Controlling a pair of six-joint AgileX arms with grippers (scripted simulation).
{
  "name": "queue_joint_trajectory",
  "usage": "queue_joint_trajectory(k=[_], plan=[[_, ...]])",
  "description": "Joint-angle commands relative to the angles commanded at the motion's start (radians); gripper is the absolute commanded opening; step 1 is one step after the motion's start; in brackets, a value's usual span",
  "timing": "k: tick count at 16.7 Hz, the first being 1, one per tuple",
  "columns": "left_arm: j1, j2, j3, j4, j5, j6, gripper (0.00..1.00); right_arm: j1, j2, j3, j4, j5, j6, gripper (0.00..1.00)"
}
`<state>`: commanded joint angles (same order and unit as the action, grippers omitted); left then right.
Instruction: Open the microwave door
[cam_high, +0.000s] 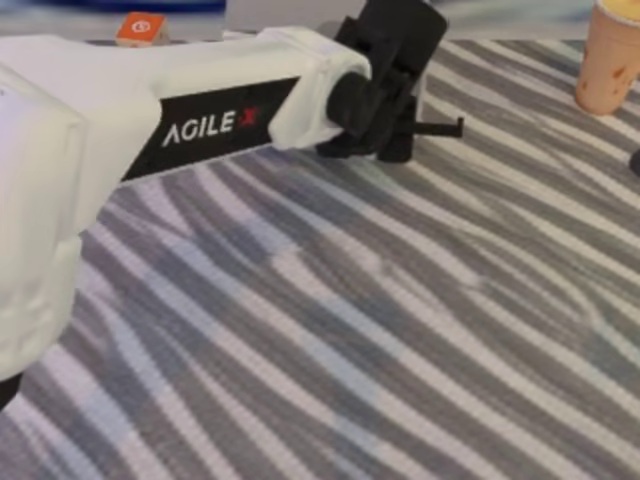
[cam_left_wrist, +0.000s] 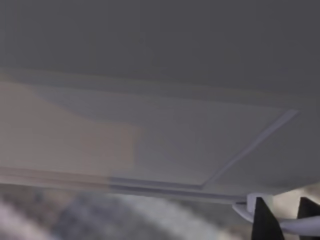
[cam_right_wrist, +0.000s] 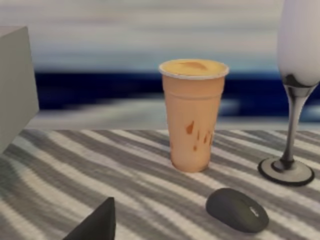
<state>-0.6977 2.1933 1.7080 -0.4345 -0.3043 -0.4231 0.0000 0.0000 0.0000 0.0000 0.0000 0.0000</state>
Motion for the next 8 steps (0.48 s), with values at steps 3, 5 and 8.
queue_joint_trajectory(k=[3, 5, 8], plan=[[0.008, -0.028, -0.034, 0.027, 0.015, 0.026, 0.00, 0.000, 0.000, 0.000, 0.000, 0.000, 0.000, 1.00], [0.011, -0.031, -0.047, 0.030, 0.019, 0.035, 0.00, 0.000, 0.000, 0.000, 0.000, 0.000, 0.000, 1.00], [0.011, -0.031, -0.047, 0.030, 0.019, 0.035, 0.00, 0.000, 0.000, 0.000, 0.000, 0.000, 0.000, 1.00]])
